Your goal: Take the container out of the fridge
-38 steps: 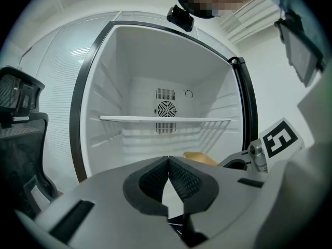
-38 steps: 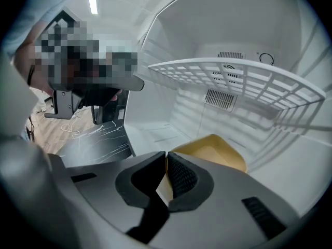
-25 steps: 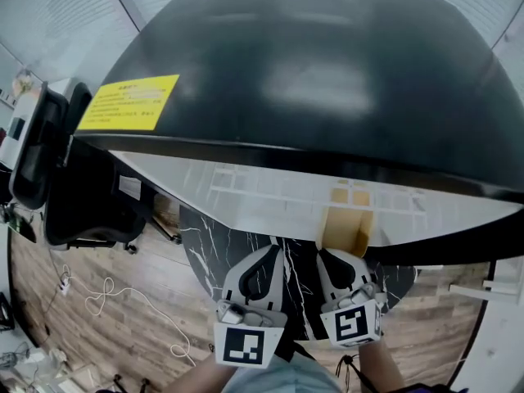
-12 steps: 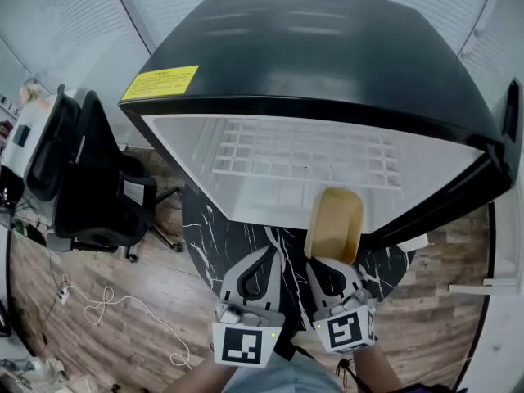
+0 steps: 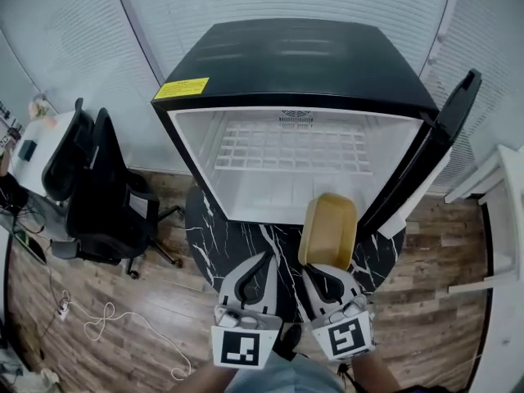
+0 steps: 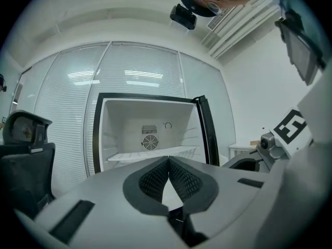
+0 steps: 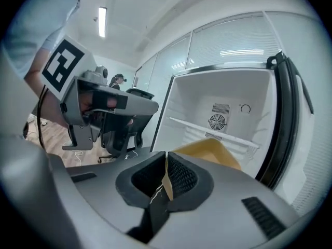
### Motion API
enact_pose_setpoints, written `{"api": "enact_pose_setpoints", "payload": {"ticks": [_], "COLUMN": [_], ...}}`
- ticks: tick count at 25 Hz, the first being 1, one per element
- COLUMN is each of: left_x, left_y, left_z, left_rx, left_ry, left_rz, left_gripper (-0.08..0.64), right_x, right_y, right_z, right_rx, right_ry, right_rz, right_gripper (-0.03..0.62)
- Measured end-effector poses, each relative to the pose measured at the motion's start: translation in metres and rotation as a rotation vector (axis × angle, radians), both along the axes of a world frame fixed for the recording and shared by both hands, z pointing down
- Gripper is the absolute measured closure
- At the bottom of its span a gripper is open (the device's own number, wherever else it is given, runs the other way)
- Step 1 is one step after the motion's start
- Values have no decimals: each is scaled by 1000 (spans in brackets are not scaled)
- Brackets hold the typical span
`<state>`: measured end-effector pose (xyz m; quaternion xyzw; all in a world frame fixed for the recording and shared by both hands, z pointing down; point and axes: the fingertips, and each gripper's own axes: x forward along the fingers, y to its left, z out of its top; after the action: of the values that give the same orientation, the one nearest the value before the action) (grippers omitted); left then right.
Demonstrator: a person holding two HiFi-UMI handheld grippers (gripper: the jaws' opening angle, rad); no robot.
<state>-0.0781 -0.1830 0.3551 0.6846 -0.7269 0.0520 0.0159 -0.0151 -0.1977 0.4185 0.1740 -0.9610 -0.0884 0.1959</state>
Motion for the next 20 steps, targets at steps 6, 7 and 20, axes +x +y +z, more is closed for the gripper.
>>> {"api": "enact_pose_setpoints", "payload": {"ticks": [6, 7, 20], "left_x": [24, 28, 57], "left_y": [33, 39, 84], "left_z": [-38, -43, -110], "left_rx": [80, 88, 225], "left_ry": [-40, -41, -75], "left_rz": [3, 3, 1], "left_gripper": [546, 546, 546], "right_x": [30, 35, 79], "right_y": [31, 36, 71], "right_z": [-47, -55, -164], "right_rx": [68, 79, 178], "right_ry": [-91, -101, -351], "right_rz": [25, 29, 92], "right_gripper": [566, 566, 565]}}
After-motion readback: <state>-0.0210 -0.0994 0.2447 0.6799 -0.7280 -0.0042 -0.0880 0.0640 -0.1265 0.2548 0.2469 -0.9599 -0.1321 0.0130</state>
